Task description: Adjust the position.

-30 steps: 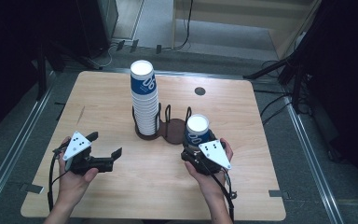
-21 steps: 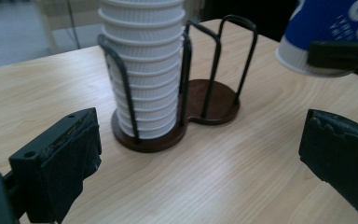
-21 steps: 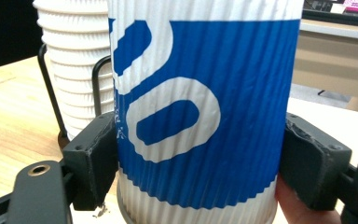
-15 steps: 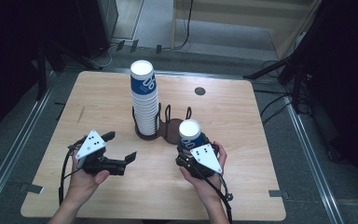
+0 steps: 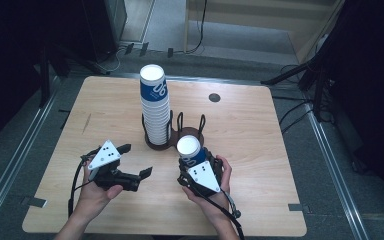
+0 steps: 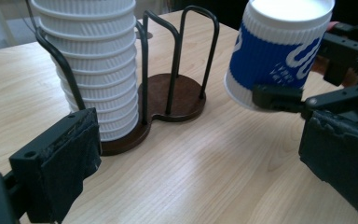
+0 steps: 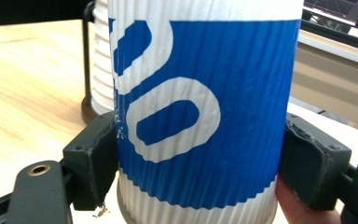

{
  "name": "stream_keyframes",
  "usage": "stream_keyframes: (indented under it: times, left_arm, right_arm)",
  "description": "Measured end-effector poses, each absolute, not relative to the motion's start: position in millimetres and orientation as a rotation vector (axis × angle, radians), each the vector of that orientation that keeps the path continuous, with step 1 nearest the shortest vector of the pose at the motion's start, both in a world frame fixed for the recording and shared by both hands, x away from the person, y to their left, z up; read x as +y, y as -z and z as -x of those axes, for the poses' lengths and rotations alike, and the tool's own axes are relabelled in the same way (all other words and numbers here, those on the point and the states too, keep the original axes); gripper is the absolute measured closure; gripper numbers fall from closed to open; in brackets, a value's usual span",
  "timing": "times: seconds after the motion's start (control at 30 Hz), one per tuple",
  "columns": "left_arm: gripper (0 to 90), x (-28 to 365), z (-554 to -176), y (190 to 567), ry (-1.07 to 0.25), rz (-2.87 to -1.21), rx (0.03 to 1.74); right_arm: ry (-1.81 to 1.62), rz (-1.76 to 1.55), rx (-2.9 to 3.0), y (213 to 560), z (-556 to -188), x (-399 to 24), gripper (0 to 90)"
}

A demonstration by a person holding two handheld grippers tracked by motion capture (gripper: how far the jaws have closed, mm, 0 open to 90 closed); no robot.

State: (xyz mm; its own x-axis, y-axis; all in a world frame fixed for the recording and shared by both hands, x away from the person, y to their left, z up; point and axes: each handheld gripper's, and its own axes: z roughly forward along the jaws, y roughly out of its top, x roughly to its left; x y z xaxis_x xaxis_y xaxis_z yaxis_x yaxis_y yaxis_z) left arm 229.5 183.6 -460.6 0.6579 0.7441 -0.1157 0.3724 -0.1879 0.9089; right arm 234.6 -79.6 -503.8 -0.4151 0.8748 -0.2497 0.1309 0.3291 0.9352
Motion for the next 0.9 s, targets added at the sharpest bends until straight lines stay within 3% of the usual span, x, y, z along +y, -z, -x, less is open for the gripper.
stream_keyframes:
  times: [0.9]
  left_arm:
    - [9.5,166.0,-225.4,459.9,-0.322,-1.857,0.846]
  right_arm:
    - [-1.093,-0.647,1.864,516.0,-217.4,-49.5,20.5]
